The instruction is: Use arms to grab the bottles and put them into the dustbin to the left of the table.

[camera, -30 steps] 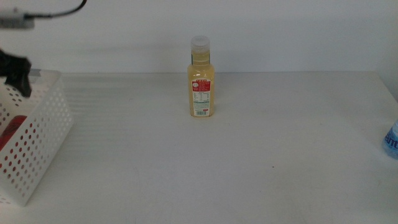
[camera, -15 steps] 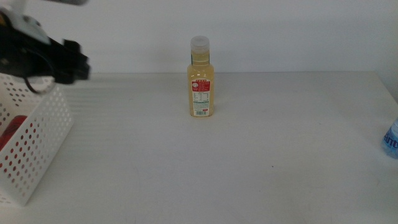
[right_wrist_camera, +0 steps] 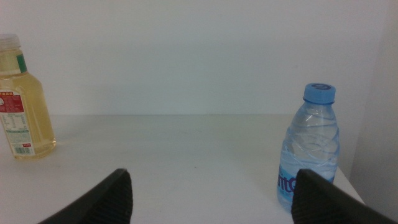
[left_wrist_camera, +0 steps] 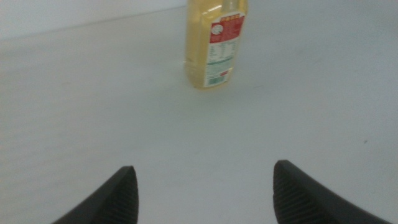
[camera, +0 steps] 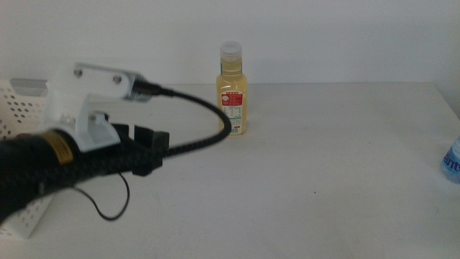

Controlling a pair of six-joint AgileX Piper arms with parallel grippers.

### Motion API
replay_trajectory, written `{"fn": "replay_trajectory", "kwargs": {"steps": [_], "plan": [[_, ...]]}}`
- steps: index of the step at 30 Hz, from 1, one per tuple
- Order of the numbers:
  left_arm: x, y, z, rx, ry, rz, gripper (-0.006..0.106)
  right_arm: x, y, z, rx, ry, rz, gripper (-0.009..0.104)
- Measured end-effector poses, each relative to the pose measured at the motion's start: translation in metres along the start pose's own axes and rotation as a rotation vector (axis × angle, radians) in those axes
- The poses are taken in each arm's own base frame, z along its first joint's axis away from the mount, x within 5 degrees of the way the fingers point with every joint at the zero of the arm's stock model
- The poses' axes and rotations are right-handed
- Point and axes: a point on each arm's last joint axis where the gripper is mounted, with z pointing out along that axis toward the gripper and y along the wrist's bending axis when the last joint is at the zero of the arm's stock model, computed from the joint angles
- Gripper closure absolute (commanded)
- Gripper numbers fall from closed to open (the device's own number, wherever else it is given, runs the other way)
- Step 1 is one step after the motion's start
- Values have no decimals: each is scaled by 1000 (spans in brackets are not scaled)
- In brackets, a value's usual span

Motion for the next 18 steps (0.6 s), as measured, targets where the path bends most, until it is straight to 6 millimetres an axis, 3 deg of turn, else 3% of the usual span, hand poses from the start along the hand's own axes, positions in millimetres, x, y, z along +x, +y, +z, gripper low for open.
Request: {"fn": "replay_trajectory", "kwargs": {"steps": [6, 12, 18], "plan": [[32, 4, 7, 11, -102, -30, 27, 0, 0, 0, 0, 0, 0, 28], [40, 3, 24, 16, -129, -27, 13, 0, 0, 0, 0, 0, 0, 28], [46, -10, 53, 59, -145, -27, 11, 0, 0, 0, 0, 0, 0, 28]]}}
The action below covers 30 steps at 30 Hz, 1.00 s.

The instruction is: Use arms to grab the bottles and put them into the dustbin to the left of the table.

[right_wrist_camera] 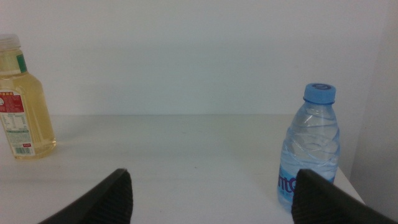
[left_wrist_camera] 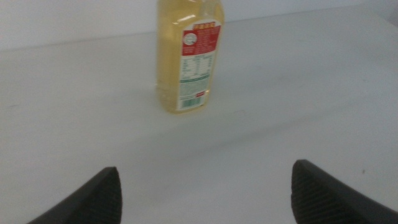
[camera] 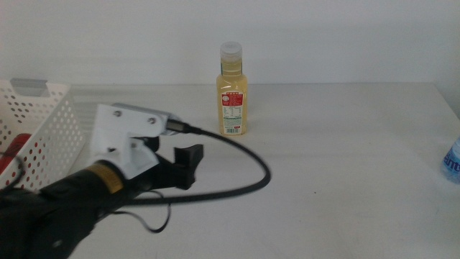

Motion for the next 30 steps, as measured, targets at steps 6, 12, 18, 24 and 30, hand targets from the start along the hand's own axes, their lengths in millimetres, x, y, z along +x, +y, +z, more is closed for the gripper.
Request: {"fn": "replay_trajectory", "kwargs": {"steps": [6, 12, 18, 24, 30], "plan": [[-1, -8, 37, 8, -15, -17, 11, 0, 0, 0, 0, 0, 0, 28], [-3, -10, 77, -2, -15, -27, 11, 0, 0, 0, 0, 0, 0, 28], [-1, -10, 111, -22, -6, -26, 11, 0, 0, 0, 0, 0, 0, 28], [1, -10, 138, -30, -22, 16, 11, 0, 0, 0, 0, 0, 0, 28], [-1, -11, 161, -33, -52, 24, 11, 0, 0, 0, 0, 0, 0, 28]]}}
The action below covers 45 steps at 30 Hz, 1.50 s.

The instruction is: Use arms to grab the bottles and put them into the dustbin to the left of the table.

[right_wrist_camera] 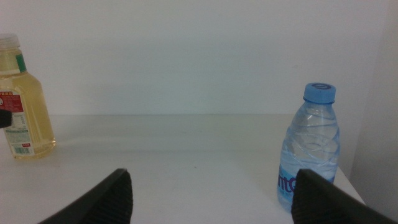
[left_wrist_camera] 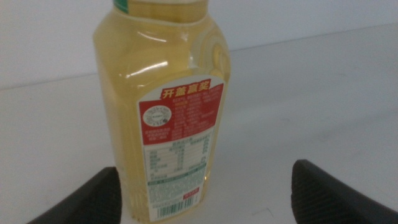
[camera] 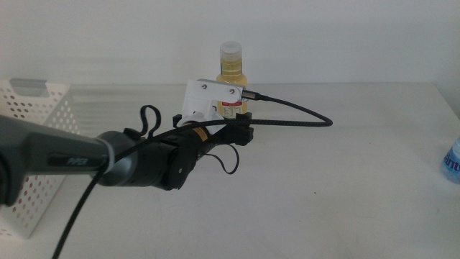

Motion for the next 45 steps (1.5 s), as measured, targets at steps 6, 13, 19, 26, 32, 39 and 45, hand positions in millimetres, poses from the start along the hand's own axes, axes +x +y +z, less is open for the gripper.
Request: {"fn": "replay_trajectory", "kwargs": {"steps": [6, 13, 19, 26, 32, 39, 45], "plan": [[3, 0, 14, -6, -29, 2, 11, 0, 0, 0, 0, 0, 0, 28], [5, 2, 29, -32, -81, -32, 11, 0, 0, 0, 0, 0, 0, 28], [6, 6, 44, -48, -105, -46, 11, 0, 0, 0, 0, 0, 0, 28], [5, 12, 55, -60, -128, -51, 11, 0, 0, 0, 0, 0, 0, 28], [7, 16, 64, -63, -142, -43, 11, 0, 0, 0, 0, 0, 0, 28], [9, 18, 70, -66, -147, -44, 23, 0, 0, 0, 0, 0, 0, 28], [9, 18, 71, -66, -157, -32, 65, 0, 0, 0, 0, 0, 0, 28]]}}
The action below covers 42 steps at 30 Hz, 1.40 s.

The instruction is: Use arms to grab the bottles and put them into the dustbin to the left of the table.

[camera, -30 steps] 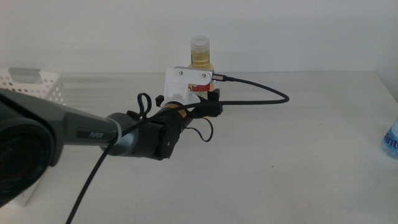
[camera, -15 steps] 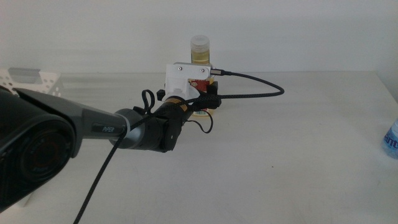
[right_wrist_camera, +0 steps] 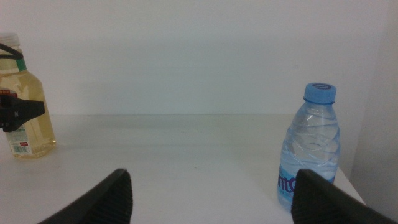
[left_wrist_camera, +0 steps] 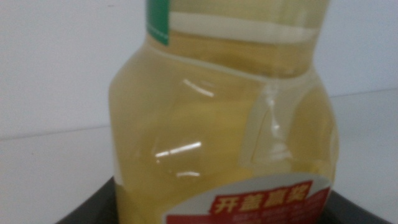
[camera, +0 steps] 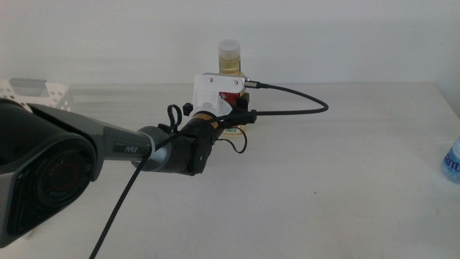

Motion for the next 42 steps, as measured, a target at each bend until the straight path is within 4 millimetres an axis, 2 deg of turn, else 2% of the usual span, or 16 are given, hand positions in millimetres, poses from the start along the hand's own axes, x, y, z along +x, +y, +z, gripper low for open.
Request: {"fn": "replay_trajectory", "kwargs": {"steps": [1, 2, 3, 9, 14, 19, 23, 28, 34, 37, 42], "plan": [[0, 0, 0, -1, 0, 0, 79, 0, 0, 0, 0, 0, 0, 28], [0, 0, 0, -1, 0, 1, 86, 0, 0, 0, 0, 0, 0, 28], [0, 0, 0, 2, 0, 4, 105, 0, 0, 0, 0, 0, 0, 28], [-12, -4, -6, 19, 74, 19, 105, 0, 0, 0, 0, 0, 0, 28], [-33, -9, -19, 43, 196, 63, 105, 0, 0, 0, 0, 0, 0, 28], [-61, -14, -36, 65, 227, 78, 105, 0, 0, 0, 0, 0, 0, 28], [-79, -13, -62, 72, 215, 83, 105, 0, 0, 0, 0, 0, 0, 28], [-97, -11, -104, 79, 229, 81, 105, 0, 0, 0, 0, 0, 0, 28], [-133, -2, -152, 84, 286, 72, 105, 0, 0, 0, 0, 0, 0, 28], [-149, 6, -172, 74, 313, 69, 105, 0, 0, 0, 0, 0, 0, 28], [-163, 14, -199, 62, 380, 80, 105, 0, 0, 0, 0, 0, 0, 28]]}}
